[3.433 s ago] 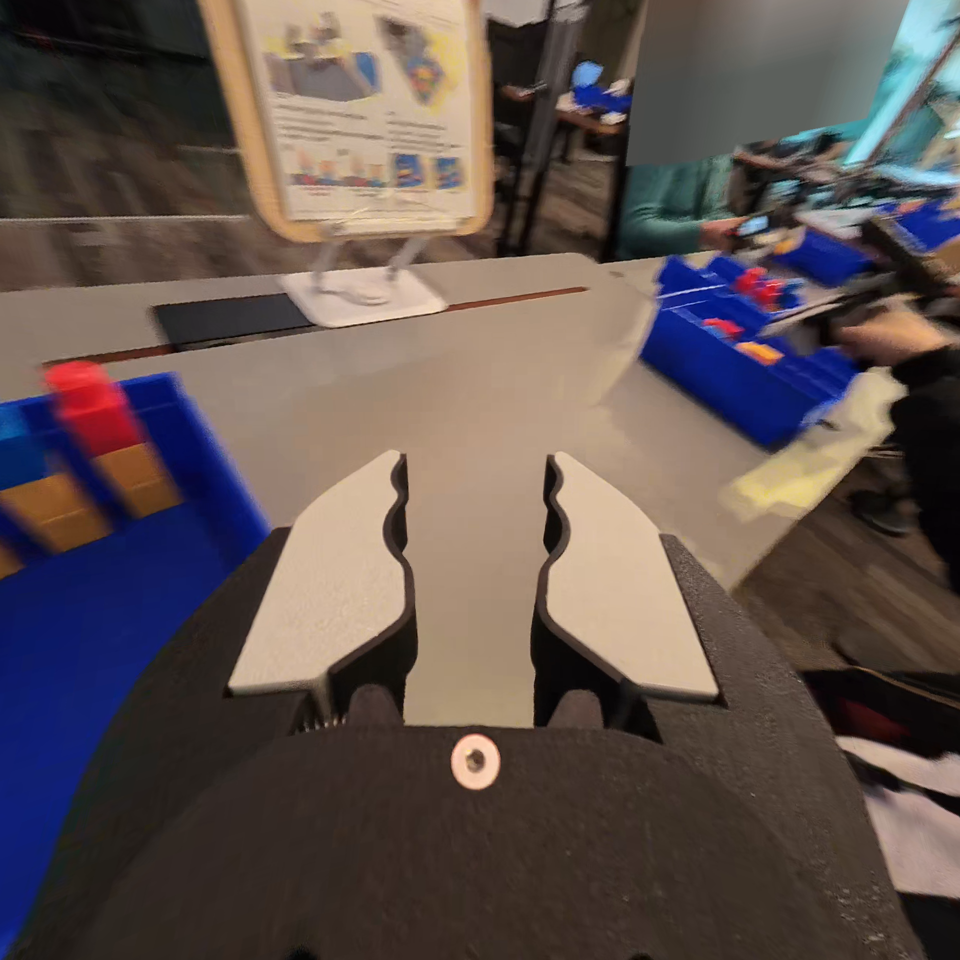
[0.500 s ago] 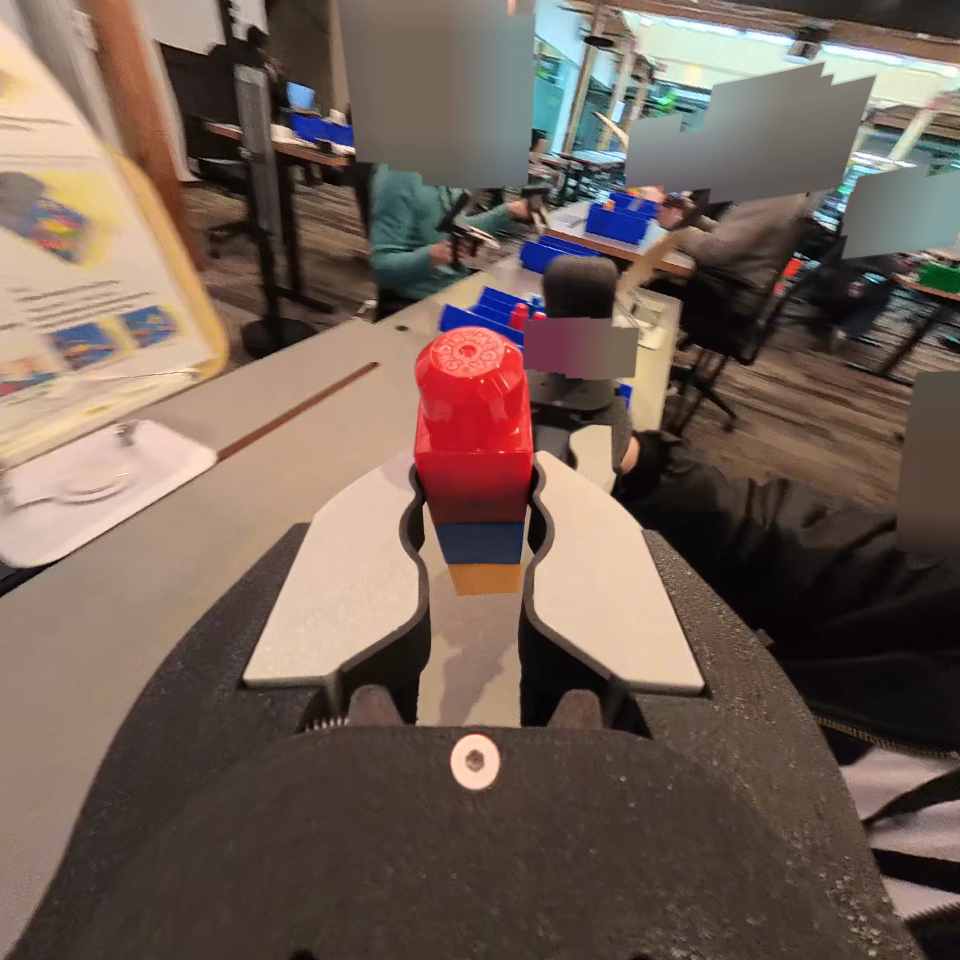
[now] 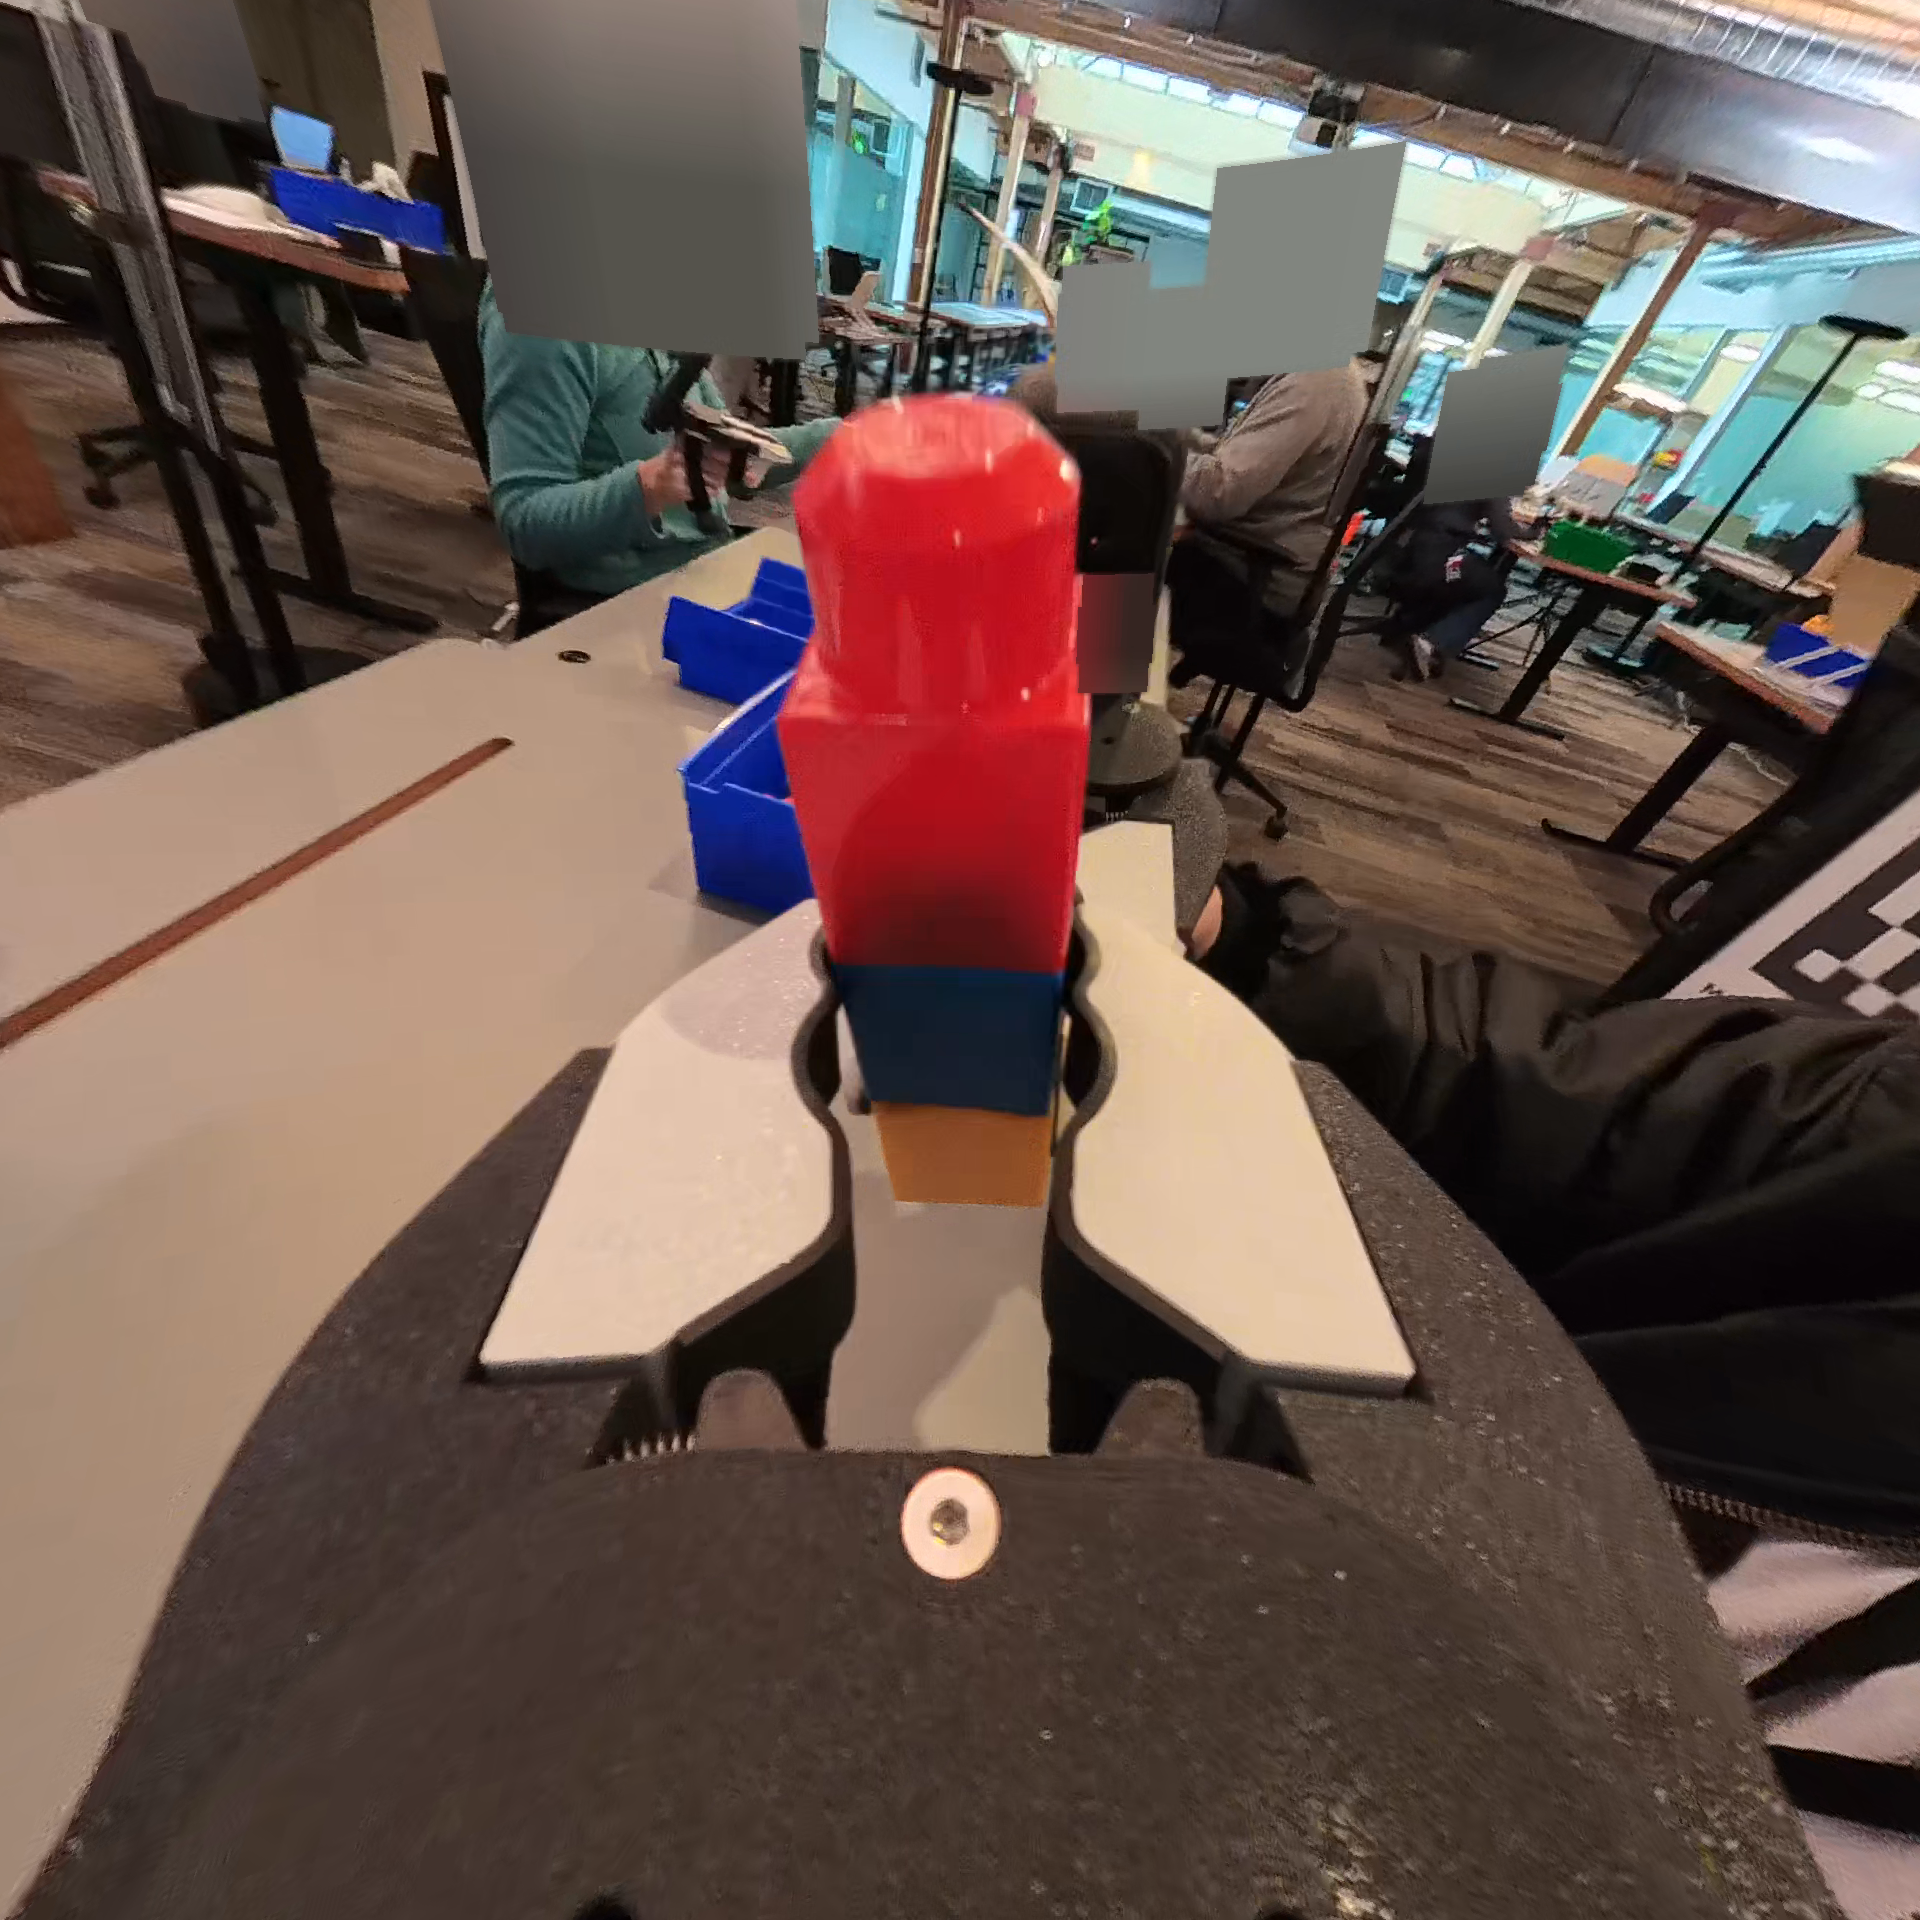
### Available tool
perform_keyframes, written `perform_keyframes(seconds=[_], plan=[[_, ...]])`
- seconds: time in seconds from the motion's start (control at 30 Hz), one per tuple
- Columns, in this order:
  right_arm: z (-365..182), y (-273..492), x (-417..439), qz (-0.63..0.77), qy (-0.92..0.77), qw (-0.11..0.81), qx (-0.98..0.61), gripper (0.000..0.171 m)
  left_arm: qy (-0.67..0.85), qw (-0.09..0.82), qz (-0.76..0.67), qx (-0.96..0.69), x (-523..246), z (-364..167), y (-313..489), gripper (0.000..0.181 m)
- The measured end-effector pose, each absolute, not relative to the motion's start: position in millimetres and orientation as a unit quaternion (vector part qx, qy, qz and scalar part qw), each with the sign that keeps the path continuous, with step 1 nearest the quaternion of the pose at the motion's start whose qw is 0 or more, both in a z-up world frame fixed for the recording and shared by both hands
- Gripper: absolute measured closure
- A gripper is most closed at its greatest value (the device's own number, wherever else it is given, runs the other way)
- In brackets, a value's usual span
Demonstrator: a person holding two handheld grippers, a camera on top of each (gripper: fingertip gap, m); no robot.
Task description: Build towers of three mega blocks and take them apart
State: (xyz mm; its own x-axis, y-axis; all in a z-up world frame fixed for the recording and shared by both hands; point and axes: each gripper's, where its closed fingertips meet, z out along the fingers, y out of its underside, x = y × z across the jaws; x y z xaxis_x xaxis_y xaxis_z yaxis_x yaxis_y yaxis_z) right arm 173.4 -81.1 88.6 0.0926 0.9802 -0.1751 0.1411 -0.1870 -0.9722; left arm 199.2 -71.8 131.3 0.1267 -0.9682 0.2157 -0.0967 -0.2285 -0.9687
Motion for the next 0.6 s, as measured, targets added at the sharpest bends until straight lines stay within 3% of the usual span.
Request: perform_keyframes(seconds=[0.3, 0.47, 0.6], plan=[[81, -88, 194, 0.498, -0.44, 0.42, -0.618, 0.135, 0.422, 0.396, -0.547, -0.605, 221, 124, -81, 0.145], [40, -98, 211, 0.43, -0.458, 0.393, -0.671, 0.136, 0.376, 0.446, -0.58, -0.567, 188, 167, -68, 0.145], [83, -78, 335, 0.302, -0.352, 0.489, -0.739, 0.135, 0.437, 0.422, -0.511, -0.609, 181, 126, -88, 0.145]])
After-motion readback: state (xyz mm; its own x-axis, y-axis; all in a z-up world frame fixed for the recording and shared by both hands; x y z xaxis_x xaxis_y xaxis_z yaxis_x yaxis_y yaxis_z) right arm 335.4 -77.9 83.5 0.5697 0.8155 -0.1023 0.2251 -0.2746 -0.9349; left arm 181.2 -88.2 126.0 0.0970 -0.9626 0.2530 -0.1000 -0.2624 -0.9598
